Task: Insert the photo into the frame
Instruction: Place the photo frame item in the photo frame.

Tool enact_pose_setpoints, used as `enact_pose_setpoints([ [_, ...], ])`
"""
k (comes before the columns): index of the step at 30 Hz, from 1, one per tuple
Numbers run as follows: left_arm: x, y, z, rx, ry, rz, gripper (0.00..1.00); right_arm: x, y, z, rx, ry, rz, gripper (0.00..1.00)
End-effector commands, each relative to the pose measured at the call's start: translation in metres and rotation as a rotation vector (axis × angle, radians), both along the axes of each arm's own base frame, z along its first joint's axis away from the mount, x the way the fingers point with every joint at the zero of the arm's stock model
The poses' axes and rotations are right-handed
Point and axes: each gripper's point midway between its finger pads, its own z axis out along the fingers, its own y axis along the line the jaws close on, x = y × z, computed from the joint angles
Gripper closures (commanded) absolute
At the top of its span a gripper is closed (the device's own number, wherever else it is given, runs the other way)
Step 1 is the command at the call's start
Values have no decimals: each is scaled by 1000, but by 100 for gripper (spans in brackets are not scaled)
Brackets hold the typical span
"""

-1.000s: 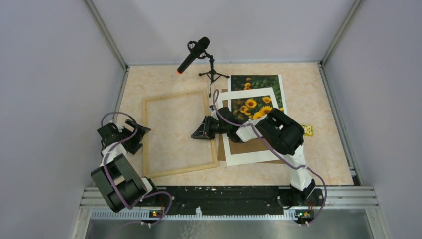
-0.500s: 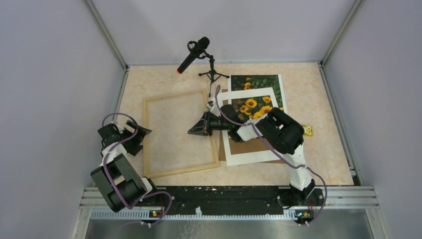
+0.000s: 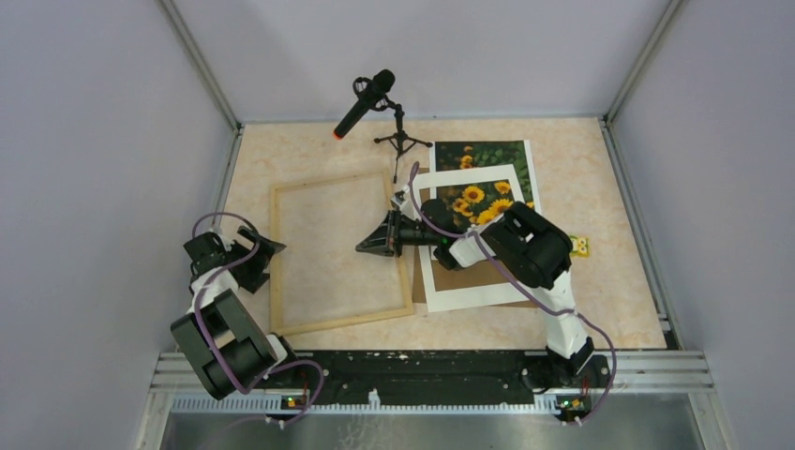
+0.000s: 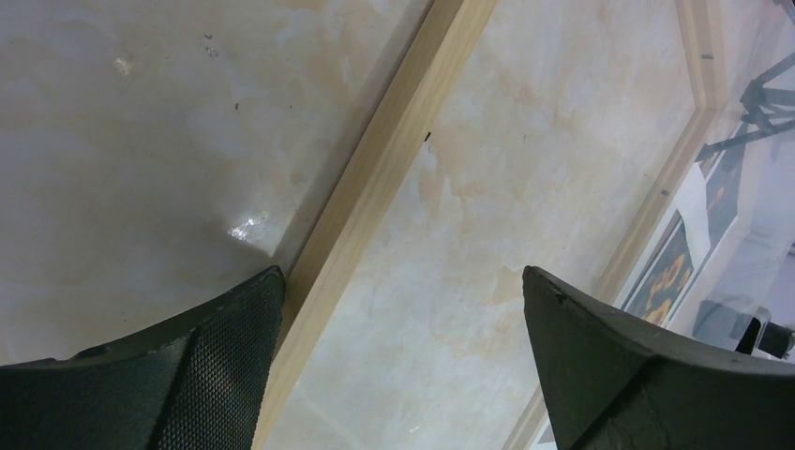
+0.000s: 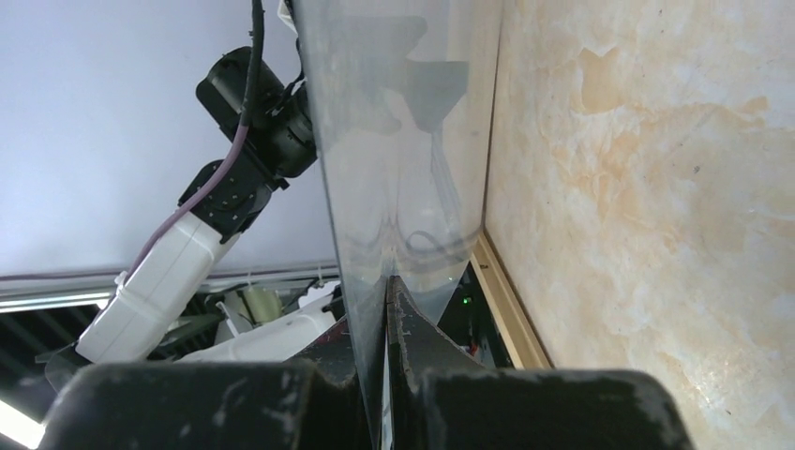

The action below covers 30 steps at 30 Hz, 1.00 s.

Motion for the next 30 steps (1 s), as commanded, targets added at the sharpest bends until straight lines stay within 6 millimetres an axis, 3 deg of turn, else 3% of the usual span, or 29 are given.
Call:
enact_pose_setpoints([
  [1, 9, -2, 13, -21, -48, -24, 2, 3, -1, -9, 9, -34, 0, 100],
  [15, 12, -2, 13, -30, -58, -24, 2, -1, -1, -32, -69, -25, 35, 100],
  [30, 12, -2, 12, -21, -62, -32, 1, -3, -1, 15, 94, 39, 78, 100],
])
